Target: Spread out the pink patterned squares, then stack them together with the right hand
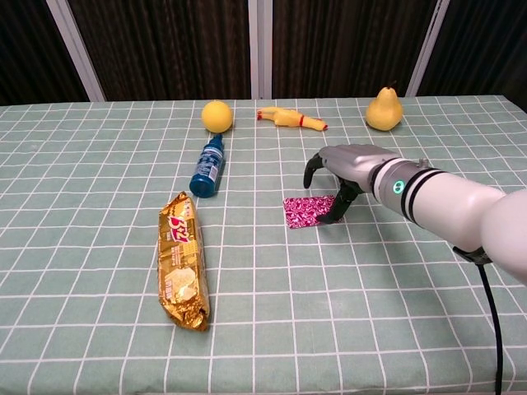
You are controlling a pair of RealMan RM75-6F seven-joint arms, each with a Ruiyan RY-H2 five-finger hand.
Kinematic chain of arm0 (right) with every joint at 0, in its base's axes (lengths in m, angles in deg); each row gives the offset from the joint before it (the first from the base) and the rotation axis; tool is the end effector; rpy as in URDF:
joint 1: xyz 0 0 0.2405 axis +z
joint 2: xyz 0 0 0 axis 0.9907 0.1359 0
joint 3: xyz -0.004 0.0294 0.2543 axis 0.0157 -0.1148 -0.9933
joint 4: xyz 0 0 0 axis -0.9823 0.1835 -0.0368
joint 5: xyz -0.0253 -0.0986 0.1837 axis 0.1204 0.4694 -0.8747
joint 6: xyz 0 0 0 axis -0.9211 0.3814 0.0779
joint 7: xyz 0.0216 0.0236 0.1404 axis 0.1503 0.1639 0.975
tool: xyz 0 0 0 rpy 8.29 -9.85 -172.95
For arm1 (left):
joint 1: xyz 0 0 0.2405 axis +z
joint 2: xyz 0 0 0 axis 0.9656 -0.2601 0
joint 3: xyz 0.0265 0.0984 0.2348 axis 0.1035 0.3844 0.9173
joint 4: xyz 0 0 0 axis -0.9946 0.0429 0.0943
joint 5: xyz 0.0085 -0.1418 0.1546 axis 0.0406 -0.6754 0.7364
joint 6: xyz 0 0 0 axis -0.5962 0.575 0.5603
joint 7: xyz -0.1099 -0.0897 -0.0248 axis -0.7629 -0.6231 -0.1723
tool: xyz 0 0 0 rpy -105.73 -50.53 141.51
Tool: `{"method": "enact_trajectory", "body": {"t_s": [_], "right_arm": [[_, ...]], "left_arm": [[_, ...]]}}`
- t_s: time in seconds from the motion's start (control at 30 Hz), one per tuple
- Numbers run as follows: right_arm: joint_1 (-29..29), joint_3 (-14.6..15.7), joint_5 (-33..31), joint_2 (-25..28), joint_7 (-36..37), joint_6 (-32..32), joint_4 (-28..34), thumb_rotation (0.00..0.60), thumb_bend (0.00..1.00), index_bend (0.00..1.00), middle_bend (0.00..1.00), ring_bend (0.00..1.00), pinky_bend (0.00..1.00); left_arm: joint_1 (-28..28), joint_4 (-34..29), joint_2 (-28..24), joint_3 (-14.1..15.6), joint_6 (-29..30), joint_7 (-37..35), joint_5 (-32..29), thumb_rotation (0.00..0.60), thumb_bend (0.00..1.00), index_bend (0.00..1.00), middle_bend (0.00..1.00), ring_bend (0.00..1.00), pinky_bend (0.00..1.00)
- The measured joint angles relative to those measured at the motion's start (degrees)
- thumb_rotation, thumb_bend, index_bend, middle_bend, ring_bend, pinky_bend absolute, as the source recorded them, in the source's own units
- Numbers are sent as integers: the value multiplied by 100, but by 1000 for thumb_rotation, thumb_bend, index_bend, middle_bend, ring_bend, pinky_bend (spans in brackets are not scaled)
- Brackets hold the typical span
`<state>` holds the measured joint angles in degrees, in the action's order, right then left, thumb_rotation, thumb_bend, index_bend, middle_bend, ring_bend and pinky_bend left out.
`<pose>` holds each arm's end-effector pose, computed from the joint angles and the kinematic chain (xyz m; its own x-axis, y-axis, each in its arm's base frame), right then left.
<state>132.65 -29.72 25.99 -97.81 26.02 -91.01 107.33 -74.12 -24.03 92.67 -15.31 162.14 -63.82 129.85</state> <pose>-0.1340 -0.3509 -0.1017 0.4605 -0.4390 0.7715 -0.8875 -0.2445 0.3906 -0.3383 0.1438 0.1413 0.5050 0.0465 0.8619 0.8498 0.1477 -0.5059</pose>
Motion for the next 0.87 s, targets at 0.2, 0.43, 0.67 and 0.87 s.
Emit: {"method": "enact_trajectory", "body": {"t_s": [0.2,0.43,0.67,0.87], "right_arm": [[-426,69,568,736,379,-537,721,558,158,235,85,0,0],[-1357,466,1780,2025,1305,-1391,1686,584,164,200,71,0,0],[-2484,1020,3079,3207,2511,-2585,2313,588,163,185,64,0,0],[-3308,1375,3905,3728,3324,-3478,2468,589,162,185,63,0,0]], "left_arm": [[0,0,0,-1,0,0,0,600,11,205,156,88,99],[1,0,0,-1,-1,0,1,600,11,205,156,88,99],[1,0,0,-2,-1,0,1,600,10,205,156,88,98],[1,0,0,-2,-2,0,1,600,10,205,156,88,99]]}}
